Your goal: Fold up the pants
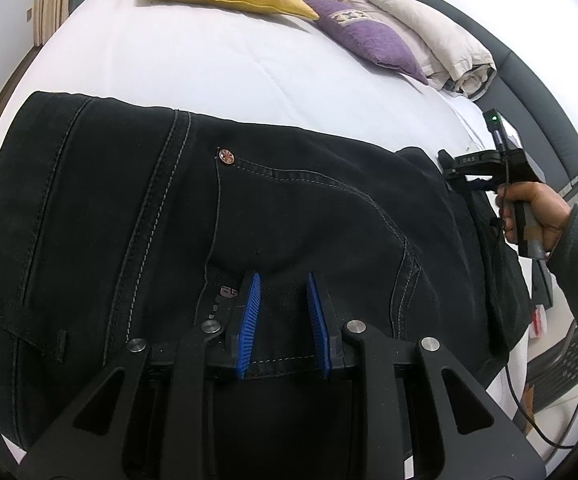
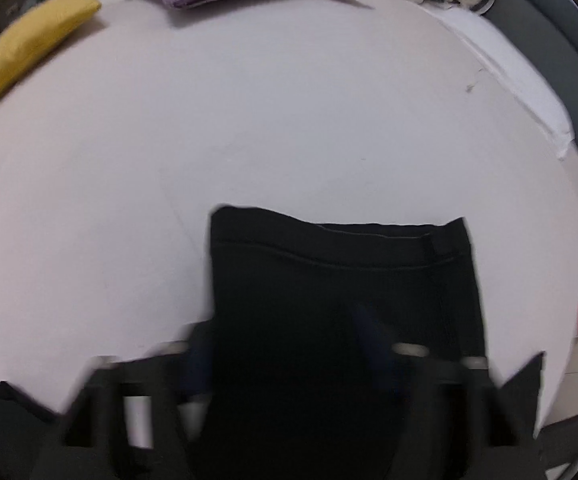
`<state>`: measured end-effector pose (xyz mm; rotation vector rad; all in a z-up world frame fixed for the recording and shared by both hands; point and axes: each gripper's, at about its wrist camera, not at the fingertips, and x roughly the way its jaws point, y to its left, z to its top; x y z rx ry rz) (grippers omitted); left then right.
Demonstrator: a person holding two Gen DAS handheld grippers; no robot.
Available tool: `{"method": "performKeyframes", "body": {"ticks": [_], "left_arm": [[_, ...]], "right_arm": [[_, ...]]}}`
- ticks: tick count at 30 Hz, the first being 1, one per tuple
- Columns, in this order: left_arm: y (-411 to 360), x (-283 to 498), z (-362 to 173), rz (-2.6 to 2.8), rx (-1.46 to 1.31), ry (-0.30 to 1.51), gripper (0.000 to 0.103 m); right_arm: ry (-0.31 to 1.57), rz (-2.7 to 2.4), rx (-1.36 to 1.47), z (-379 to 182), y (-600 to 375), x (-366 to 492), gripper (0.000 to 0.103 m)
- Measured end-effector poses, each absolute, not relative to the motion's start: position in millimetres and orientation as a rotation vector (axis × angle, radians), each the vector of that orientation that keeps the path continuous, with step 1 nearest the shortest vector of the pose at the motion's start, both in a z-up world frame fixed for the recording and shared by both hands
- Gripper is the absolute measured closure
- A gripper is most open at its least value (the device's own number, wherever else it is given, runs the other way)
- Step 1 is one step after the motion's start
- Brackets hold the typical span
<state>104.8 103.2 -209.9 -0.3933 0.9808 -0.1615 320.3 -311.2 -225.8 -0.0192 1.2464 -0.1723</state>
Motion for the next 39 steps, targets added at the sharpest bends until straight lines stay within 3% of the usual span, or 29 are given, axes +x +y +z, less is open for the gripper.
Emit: {"method": "performKeyframes", "body": {"ticks": [2, 3, 11, 16, 24, 39], "left_arm": [[101.7, 105.1, -209.6, -0.158, -0.387, 0.981, 0.079], [101.1, 105.5, -209.8, -0.156, -0.384, 0.981, 0.079], [96.7, 107.2, -208.5, -0.151, -0.373, 0.992, 0.079], [92.1, 110.0, -207.4, -0.131, -0.353, 1.0, 0.079], [79.8, 116.6, -207.3, -0.09, -0.287, 0.98, 0.079], [68.8, 125.8, -205.6, -0.052, -0.236, 0.997, 0.079]], "right_arm": [[1.24, -0.165, 0.011, -220.3, -316.8, 318.6, 0.089], [1.237, -0.157, 0.021, -217.4, -319.8, 316.8, 0.095], [1.028, -0.115, 0.31, -168.9, -392.9, 259.6, 0.097], [0.861, -0.216, 0.505, -153.6, -476.8, 156.6, 0.097], [0.75, -0.434, 0.81, -210.7, -570.7, -8.3, 0.098], [0.67, -0.45, 0.933, -243.8, -581.1, -56.3, 0.099]]}}
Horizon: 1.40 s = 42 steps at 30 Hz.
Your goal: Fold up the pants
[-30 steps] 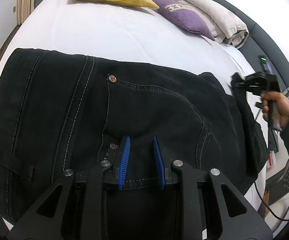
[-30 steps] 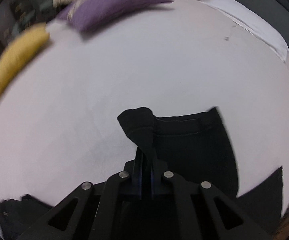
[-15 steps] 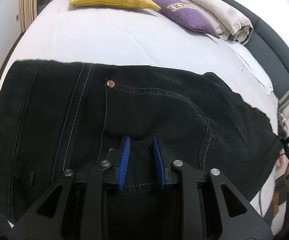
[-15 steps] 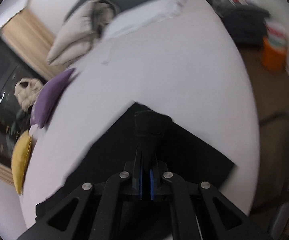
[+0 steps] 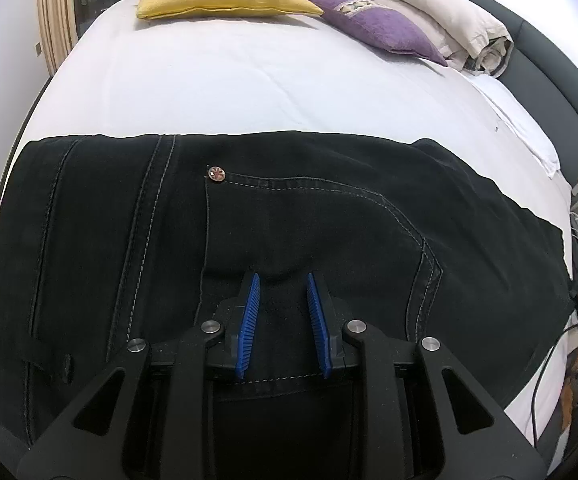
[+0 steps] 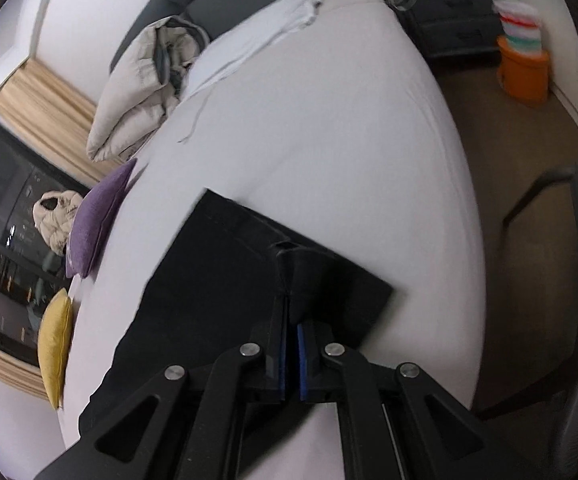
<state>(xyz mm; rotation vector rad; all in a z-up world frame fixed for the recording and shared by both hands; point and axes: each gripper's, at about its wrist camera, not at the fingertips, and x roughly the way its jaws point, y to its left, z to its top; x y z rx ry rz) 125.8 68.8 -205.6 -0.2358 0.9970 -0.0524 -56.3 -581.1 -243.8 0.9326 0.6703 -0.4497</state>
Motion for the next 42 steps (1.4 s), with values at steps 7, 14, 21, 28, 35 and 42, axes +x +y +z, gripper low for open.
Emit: {"method": "performKeyframes", "body": {"ticks": [7, 14, 21, 28, 35, 42], "left_arm": [[70.2, 124.2, -202.6, -0.056, -0.245, 1.0, 0.078], [71.5, 123.7, -203.5, -0.061, -0.228, 0.99, 0.078], [68.1, 119.1, -193.4, -0.033, -0.224, 1.003, 0.072], [45.1, 116.3, -183.0, -0.102, -0.226, 1.005, 0.049], [12.6, 136.6, -149.0, -0.241, -0.238, 0.924, 0.049], [-61.1, 233.0, -162.1, -0.436, -0.074, 1.057, 0.049]], "right_arm": [[0.641, -0.462, 0.984, -246.8, -580.3, -56.7, 0.1], [0.653, -0.693, 0.887, -223.5, -588.1, -74.9, 0.082], [0.533, -0.445, 0.78, -159.2, -570.9, -62.3, 0.082], [0.833, -0.314, 0.735, -221.1, -550.7, -4.4, 0.069], [0.763, -0.5, 0.755, -208.0, -579.1, -50.0, 0.097], [0.793, -0.04, 0.711, -196.8, -503.4, 16.1, 0.073]]}}
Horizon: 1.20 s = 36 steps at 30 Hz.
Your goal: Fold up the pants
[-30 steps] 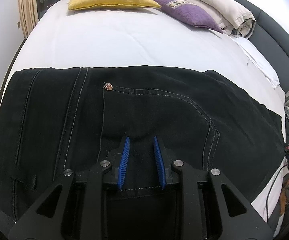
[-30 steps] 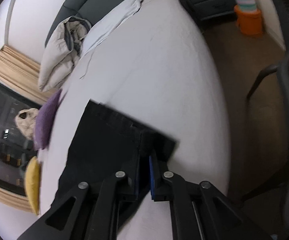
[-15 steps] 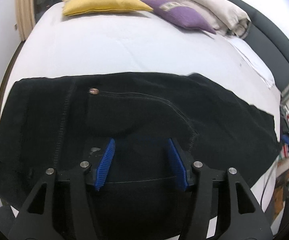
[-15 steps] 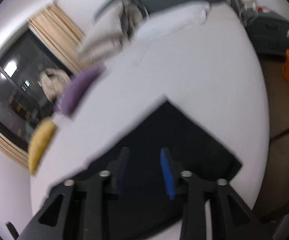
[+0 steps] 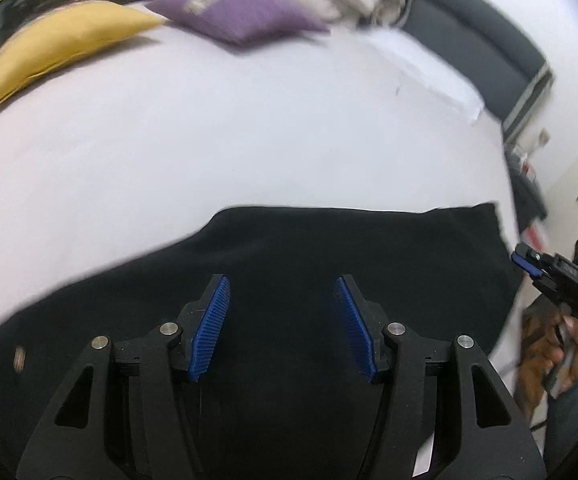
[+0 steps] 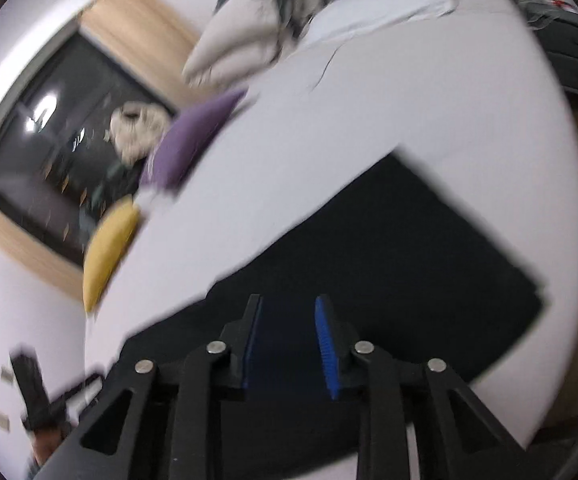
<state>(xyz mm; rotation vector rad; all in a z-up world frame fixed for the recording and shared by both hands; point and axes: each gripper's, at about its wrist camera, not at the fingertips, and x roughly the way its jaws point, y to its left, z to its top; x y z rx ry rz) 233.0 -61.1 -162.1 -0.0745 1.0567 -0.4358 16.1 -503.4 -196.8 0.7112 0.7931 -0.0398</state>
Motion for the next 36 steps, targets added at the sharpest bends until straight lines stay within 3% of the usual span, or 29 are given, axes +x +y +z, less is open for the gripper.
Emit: {"method": "performKeyframes", "body": {"ticks": [1, 4, 9, 10, 12, 14, 16, 18, 19, 20, 24, 25, 28, 31, 33, 34, 36], "left_arm": [[-68.3, 249.9, -175.7, -0.451, -0.064, 1.115, 0.049], [-78.5, 287.5, -207.8, -0.406, 0.006, 1.194, 0.049], [-83.8, 320.9, -205.7, -0.344, -0.005, 1.172, 0.049], [-86.5, 318.9, -197.8, -0.332, 0.013, 1.138, 0.049], [-86.8, 302.7, -177.1, -0.348, -0.007, 1.056, 0.049], [-88.4, 282.6, -166.4, -0.396, -0.036, 1.019, 0.049], [-95.4, 256.0, -172.4, -0.441, -0.011, 1.026, 0.047], [-99.8, 238.7, -193.9, -0.444, 0.05, 1.08, 0.047], [-97.9, 229.7, -204.3, -0.436, 0.068, 1.085, 0.047], [-96.8, 220.3, -206.0, -0.433, 0.064, 1.063, 0.047], [-64.1, 189.8, -187.9, -0.37, -0.041, 1.054, 0.047], [-61.3, 178.1, -180.8, -0.392, -0.059, 1.036, 0.047], [-63.8, 146.1, -172.1, -0.41, -0.027, 0.975, 0.047], [-68.6, 138.5, -202.1, -0.415, -0.072, 1.056, 0.044], [-70.9, 127.7, -211.8, -0.406, -0.008, 1.009, 0.044], [-71.3, 122.5, -211.8, -0.402, 0.014, 1.008, 0.044], [-60.6, 119.1, -208.9, -0.408, -0.008, 1.023, 0.044]], "right_arm": [[0.873, -0.039, 0.699, -213.4, -496.9, 25.8, 0.069], [0.924, -0.101, 0.718, -245.2, -506.4, 21.1, 0.103], [0.926, -0.25, 0.637, -226.3, -524.3, -4.2, 0.102], [0.902, -0.26, 0.641, -218.1, -521.9, -9.0, 0.097], [0.828, -0.161, 0.677, -198.5, -511.6, -9.5, 0.097], [0.788, -0.021, 0.665, -185.8, -490.5, -0.6, 0.072], [0.798, 0.079, 0.663, -191.2, -470.7, 16.0, 0.061], [0.897, 0.093, 0.658, -219.6, -461.4, 29.3, 0.059], [0.957, 0.034, 0.64, -232.3, -464.6, 35.1, 0.073], [0.962, 0.001, 0.65, -240.0, -472.5, 35.0, 0.103], [0.914, -0.186, 0.689, -231.7, -515.8, 1.3, 0.103], [0.909, -0.262, 0.66, -223.9, -520.1, -7.0, 0.094], [0.778, -0.115, 0.764, -201.4, -516.4, -15.8, 0.089], [0.788, 0.16, 0.741, -193.2, -460.7, 5.7, 0.056], [0.874, 0.215, 0.653, -204.2, -427.0, 22.2, 0.055], [0.931, 0.182, 0.616, -215.7, -420.6, 28.0, 0.055], [0.951, 0.1, 0.71, -242.2, -446.4, 22.4, 0.09]]}}
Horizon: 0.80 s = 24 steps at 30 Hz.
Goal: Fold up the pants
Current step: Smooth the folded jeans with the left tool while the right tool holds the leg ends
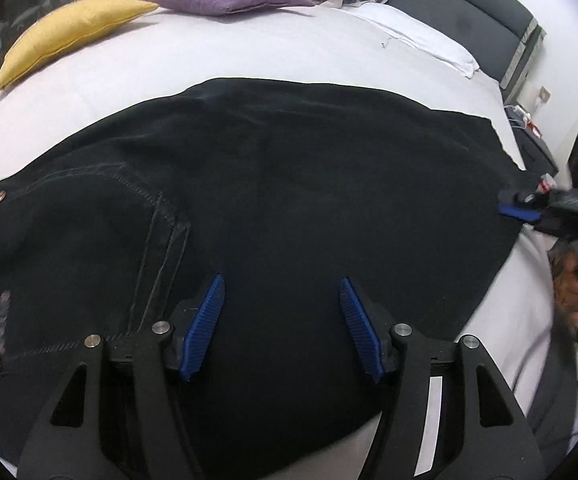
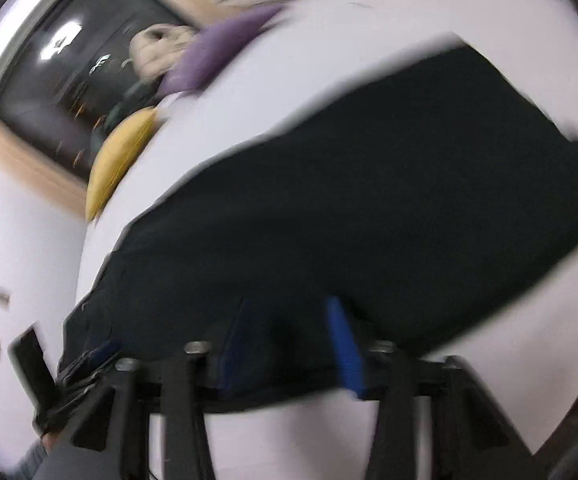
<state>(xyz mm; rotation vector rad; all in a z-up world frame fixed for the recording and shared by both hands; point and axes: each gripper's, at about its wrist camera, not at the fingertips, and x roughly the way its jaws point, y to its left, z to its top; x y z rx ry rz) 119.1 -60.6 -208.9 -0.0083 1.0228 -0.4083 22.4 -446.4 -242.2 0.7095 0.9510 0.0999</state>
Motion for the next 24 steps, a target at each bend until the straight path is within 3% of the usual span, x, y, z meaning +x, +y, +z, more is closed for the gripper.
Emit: {"method": "performKeyframes", "body": {"ticks": [1, 3, 4, 5, 6, 8, 10, 13, 18, 24], "left_arm": [[-57.4, 119.4, -207.4, -0.414, -0.029, 1.026, 0.044], [-39.2, 116.9, -206.3, -0.412, -0.073, 1.024, 0.044], [-36.6, 114.9, -203.3, -0.392, -0.083, 1.022, 0.044], [-29.1, 112.7, -201.2, -0.386, -0.099, 1.024, 0.044], [-24.1, 110.4, -196.6, -0.376, -0.123, 1.028, 0.044], [-13.5, 101.4, -178.4, -0.304, -0.148, 0.974, 0.044], [-3.1, 97.4, -160.2, -0.256, -0.199, 0.895, 0.044], [8.8, 96.7, -149.9, -0.203, -0.218, 0.851, 0.039], [12.1, 116.2, -168.4, -0.144, -0.256, 0.914, 0.039], [9.7, 115.0, -188.6, -0.154, -0.267, 0.957, 0.039]], "right_arm": [[0.947, 0.058, 0.745, -245.3, -461.1, 17.9, 0.103], [0.91, -0.07, 0.765, -243.5, -491.9, -6.6, 0.103], [0.91, -0.186, 0.731, -237.3, -505.8, -15.9, 0.097], [0.907, -0.301, 0.704, -229.7, -515.4, -26.8, 0.079], [0.87, -0.354, 0.732, -221.9, -527.6, -35.2, 0.074], [0.753, -0.31, 0.865, -215.8, -541.5, -47.7, 0.047], [0.723, -0.301, 0.903, -217.1, -549.1, -55.1, 0.037], [0.732, -0.284, 0.994, -240.7, -557.8, -53.2, 0.037], [0.742, -0.309, 1.093, -261.3, -575.6, -66.0, 0.037], [0.707, -0.318, 1.162, -243.7, -602.8, -57.2, 0.036]]}}
